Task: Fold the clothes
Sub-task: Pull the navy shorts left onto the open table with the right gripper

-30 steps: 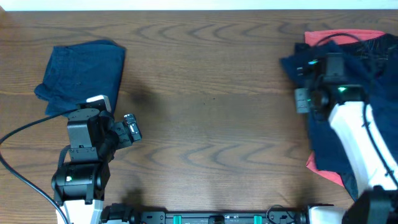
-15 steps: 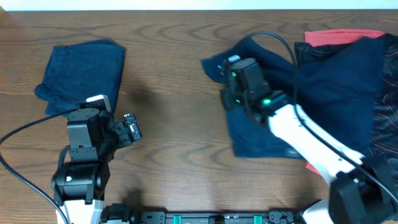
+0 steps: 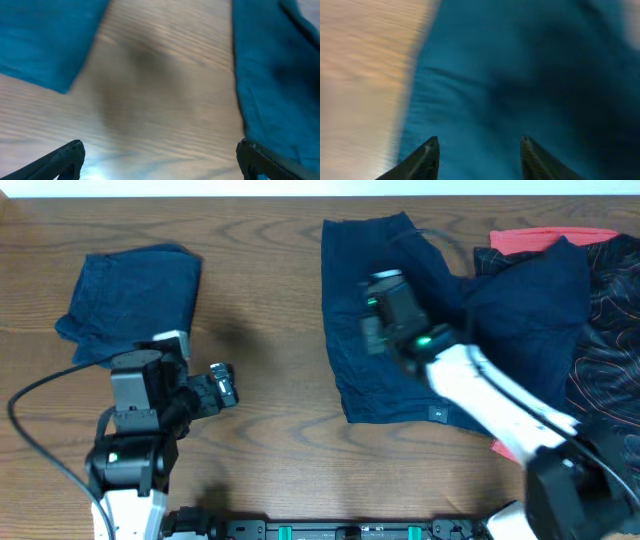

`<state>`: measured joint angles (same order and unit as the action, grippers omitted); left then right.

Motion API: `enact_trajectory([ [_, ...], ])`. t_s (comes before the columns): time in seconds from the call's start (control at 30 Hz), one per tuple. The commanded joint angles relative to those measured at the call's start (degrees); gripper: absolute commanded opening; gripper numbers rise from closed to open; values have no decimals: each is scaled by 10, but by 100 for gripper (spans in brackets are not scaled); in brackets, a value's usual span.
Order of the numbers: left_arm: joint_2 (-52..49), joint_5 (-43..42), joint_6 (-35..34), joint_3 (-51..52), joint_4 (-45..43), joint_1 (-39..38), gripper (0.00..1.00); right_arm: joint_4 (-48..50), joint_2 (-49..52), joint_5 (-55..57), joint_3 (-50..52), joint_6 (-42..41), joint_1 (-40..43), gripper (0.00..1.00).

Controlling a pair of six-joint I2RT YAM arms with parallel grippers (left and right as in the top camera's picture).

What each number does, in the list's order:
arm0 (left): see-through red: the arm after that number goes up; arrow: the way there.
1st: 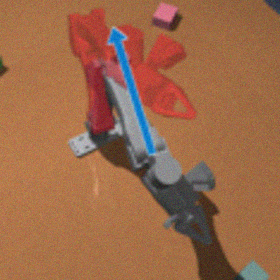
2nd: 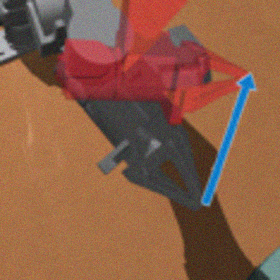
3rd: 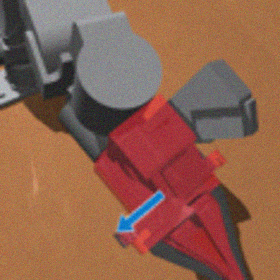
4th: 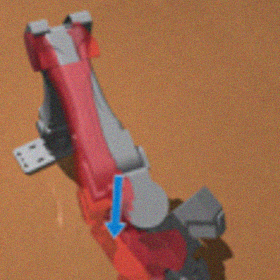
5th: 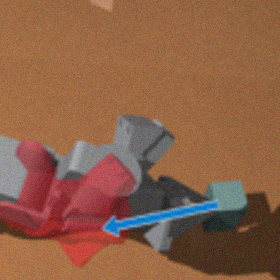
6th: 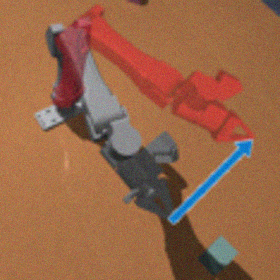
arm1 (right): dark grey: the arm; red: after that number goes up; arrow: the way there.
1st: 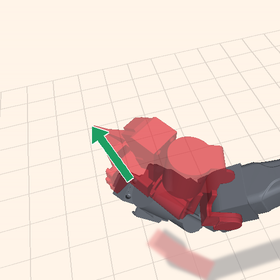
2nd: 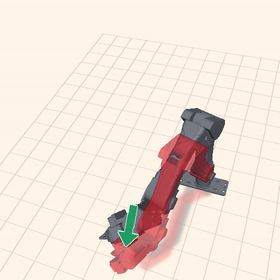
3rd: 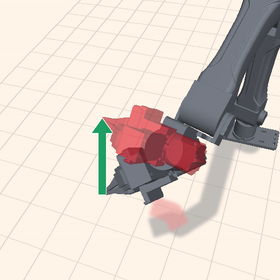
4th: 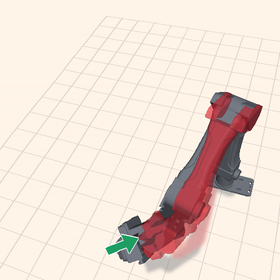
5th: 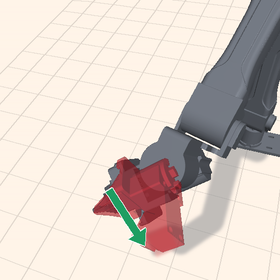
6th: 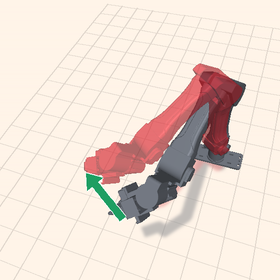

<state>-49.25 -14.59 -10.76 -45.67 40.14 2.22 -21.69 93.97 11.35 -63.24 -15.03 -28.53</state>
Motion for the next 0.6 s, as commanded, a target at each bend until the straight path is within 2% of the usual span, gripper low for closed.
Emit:
enact_trajectory([
  [0.0, -41, -79, -10, -5, -1, -6, 98, -45, -63, 58, -7, 7, 68, 55],
  [0.13, -110, -112, -14, -5, -17, -46, 98, -133, -95, 33, -7, 7, 152, 66],
  [0.27, -181, -125, -58, -5, -58, -105, 98, -192, -110, 21, -7, 7, 209, 91],
  [0.4, -253, -125, -117, -5, -106, -179, 98, -224, -112, 21, -7, 7, 249, 99],
  [0.57, -341, -124, -222, -5, -166, -259, 98, -243, -112, 21, -7, 5, 277, 99],
])
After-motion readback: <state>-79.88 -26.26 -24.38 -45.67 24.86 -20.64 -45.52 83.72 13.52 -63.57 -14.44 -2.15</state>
